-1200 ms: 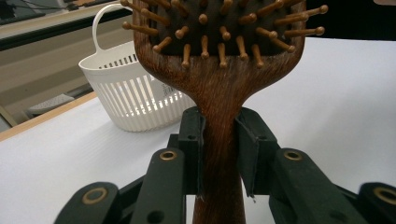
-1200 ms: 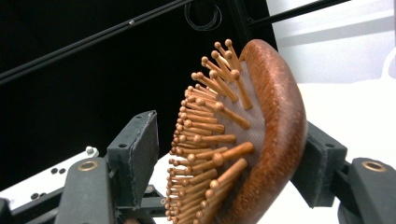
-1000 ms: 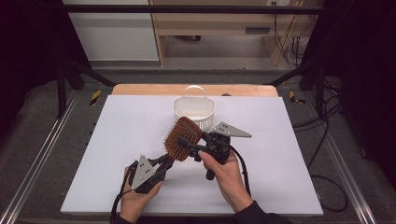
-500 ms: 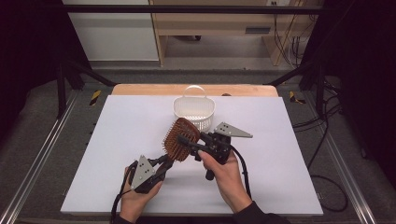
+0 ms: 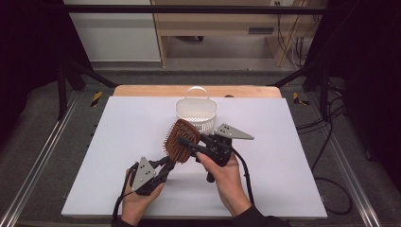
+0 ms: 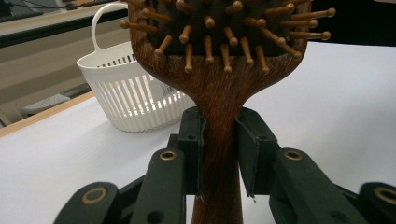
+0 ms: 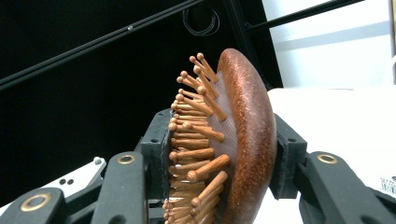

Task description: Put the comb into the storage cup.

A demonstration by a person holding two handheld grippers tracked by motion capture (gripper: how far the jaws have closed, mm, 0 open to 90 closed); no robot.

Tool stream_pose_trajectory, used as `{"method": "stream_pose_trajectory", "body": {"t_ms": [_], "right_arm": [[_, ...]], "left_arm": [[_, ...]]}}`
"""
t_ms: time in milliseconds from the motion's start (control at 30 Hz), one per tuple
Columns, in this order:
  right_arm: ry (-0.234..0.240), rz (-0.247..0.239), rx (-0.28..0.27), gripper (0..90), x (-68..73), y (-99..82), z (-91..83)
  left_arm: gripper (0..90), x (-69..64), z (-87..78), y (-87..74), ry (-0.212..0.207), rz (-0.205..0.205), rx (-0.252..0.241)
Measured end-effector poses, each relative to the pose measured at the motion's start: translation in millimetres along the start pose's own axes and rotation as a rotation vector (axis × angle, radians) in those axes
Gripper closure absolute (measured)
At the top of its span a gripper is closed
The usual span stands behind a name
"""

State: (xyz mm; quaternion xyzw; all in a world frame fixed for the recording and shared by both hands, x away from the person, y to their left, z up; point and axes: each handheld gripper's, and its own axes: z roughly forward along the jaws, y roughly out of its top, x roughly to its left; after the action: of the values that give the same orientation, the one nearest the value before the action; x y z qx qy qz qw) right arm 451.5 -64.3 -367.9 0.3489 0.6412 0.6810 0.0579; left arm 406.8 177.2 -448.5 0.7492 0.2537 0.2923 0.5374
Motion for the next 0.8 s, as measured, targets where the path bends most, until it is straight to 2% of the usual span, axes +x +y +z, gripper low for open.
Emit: {"method": "stream_pose_trajectory", "body": {"t_ms": [600,800], "right_arm": [[-0.026,-0.003,0.008,52.4,4.3,2.1,3.8],[-0.028,0.001,0.003,52.5,4.8,3.9,4.6]], "left_arm": [[71.9,1.9,1.0,-1.7,-0.006,-0.028,-0.008],[70.0,3.9,0.1,-1.9,-0.005,-0.054,-0.023]]}}
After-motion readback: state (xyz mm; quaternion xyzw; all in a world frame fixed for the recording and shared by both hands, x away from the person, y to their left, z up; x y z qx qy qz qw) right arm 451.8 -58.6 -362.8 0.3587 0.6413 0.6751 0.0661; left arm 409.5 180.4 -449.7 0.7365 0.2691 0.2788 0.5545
